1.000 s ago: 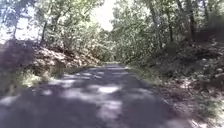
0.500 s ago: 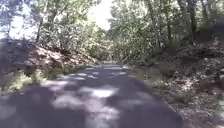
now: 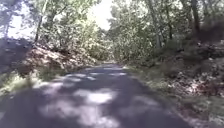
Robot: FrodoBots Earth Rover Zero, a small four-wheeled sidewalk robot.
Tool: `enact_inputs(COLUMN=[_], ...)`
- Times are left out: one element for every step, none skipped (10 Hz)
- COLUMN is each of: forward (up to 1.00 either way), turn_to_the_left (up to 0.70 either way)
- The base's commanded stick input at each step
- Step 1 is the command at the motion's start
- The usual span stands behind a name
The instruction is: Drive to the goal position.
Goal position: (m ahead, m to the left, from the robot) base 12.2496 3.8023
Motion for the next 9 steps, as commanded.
enact_inputs(forward=[0.45,0.45,0.45,0.45,0.45,0.45,0.45,0.45,0.45], turn_to_the_left=[0.00,0.00,0.00,0.00,0.00,0.00,0.00,0.00,0.00])
